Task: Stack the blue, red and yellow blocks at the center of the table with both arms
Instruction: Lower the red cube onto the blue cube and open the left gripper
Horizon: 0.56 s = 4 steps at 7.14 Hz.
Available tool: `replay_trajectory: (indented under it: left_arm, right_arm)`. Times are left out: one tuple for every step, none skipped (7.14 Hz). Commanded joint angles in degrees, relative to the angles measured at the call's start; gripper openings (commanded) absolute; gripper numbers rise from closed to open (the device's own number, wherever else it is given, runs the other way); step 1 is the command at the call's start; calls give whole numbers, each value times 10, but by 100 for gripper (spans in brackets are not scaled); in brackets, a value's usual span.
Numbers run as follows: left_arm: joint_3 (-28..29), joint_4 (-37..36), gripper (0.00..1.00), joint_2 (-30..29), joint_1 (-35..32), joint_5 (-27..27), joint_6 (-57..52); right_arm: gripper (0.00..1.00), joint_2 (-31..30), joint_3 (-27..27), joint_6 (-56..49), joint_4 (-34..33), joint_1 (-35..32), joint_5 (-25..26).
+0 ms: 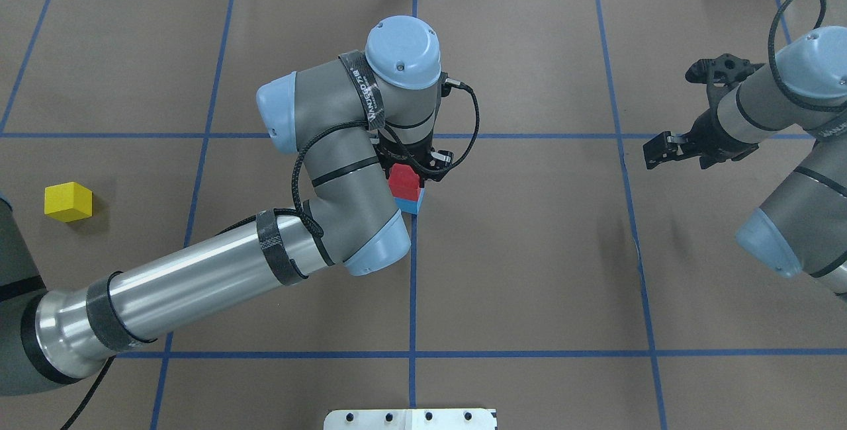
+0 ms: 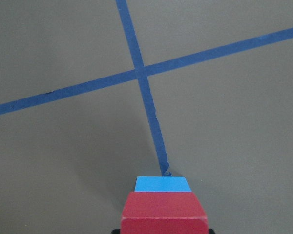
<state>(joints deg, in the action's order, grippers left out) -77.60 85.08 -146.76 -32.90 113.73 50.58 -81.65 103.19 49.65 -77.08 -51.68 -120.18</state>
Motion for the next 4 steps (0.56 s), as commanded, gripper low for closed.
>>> replay_trajectory:
  left_arm:
    - [0,0,0,1,0,0,1]
    - [0,0,0,1,0,0,1]
    - [0,0,0,1,0,0,1]
    - [0,0,14,1,0,0,1]
  right_arm:
    - [100,0,0,0,0,0,0]
    - [100,0,0,0,0,0,0]
    - [100,0,0,1,0,0,0]
    - [100,-1,0,0,0,0,0]
